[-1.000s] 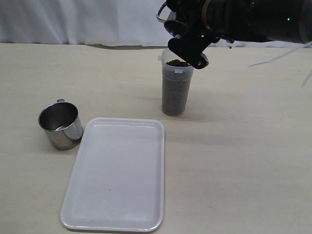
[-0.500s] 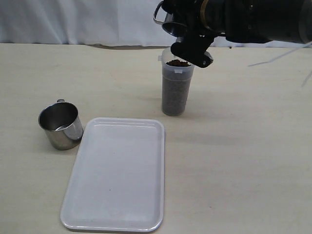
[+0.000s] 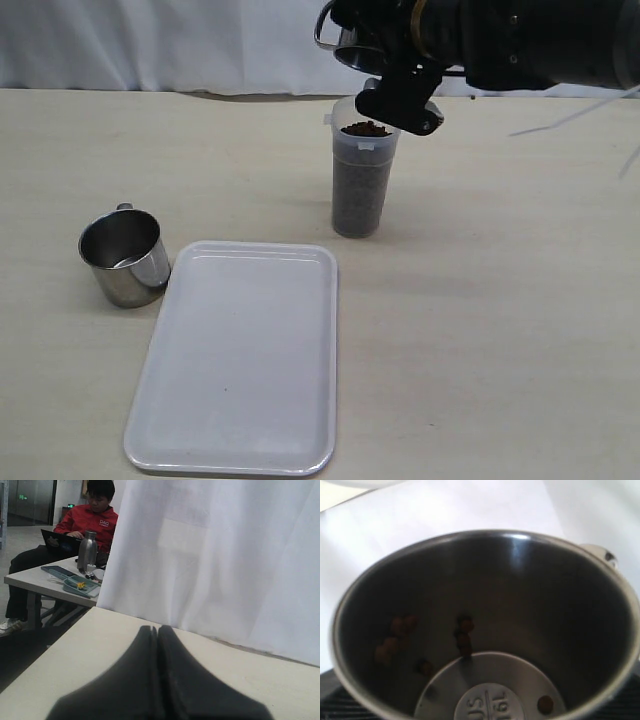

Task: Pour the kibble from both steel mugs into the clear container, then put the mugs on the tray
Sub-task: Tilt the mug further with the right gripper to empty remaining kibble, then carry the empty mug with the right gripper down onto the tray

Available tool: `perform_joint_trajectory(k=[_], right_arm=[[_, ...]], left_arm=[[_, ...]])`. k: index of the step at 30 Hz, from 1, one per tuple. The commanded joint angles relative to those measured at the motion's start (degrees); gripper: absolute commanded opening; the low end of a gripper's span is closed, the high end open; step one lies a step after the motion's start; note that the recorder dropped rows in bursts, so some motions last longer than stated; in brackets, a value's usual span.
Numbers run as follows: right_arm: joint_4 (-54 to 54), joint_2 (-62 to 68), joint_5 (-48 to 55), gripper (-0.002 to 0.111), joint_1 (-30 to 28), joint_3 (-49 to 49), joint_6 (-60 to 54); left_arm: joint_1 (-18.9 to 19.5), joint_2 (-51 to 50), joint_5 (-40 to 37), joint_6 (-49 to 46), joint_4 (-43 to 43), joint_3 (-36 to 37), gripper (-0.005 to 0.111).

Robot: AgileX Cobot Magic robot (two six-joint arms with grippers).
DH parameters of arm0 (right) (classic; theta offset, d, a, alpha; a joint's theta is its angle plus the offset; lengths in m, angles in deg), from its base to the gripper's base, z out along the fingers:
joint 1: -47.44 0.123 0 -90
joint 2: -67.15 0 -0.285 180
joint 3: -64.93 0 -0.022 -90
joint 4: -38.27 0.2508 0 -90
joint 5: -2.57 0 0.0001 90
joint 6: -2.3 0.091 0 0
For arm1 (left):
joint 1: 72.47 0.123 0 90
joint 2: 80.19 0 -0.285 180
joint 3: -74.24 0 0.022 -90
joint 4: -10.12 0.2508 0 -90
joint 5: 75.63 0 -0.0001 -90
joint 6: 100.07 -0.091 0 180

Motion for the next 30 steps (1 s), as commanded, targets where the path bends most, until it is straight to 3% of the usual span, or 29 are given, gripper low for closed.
perform_joint_trajectory(k=[1, 30], right_arm=[[-0.82, -0.64, -0.10, 0.005, 0.15, 0.16, -0.45], [-8.23, -0.64, -0.08, 0.005, 0.15, -1.58, 3.68]], left_arm=[[-0.22, 0.15, 0.56, -0.10, -0.11, 0.12, 0.000], [-0.22, 0.15, 0.56, -0.10, -0.11, 0.12, 0.000]])
